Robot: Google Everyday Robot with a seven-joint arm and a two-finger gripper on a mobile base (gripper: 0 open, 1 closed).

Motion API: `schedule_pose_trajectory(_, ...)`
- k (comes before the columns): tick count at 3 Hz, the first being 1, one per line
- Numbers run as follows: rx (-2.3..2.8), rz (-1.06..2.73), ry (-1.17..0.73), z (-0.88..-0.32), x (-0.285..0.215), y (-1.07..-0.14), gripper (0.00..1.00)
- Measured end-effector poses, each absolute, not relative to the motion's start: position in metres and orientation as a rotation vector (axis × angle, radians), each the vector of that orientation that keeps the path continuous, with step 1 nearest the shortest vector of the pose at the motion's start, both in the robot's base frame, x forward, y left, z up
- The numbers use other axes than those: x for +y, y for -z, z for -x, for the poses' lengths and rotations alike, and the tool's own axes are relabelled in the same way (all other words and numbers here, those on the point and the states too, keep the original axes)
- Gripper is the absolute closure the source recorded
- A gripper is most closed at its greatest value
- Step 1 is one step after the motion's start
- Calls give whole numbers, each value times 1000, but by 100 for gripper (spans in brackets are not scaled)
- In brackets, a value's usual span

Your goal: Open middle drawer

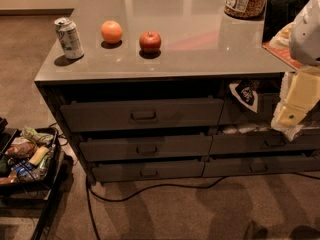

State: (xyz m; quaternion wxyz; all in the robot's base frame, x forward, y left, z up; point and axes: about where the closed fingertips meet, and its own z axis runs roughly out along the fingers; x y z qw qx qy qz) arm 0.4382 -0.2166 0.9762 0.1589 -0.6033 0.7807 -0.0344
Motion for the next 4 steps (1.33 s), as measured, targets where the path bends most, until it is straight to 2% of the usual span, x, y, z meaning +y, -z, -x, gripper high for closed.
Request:
schedule_pose_trajectory(2,2202,1693,93,-436,-217,-979,0)
schedule_pose_trajectory(4,2014,1551,35,-388,-234,-948,0)
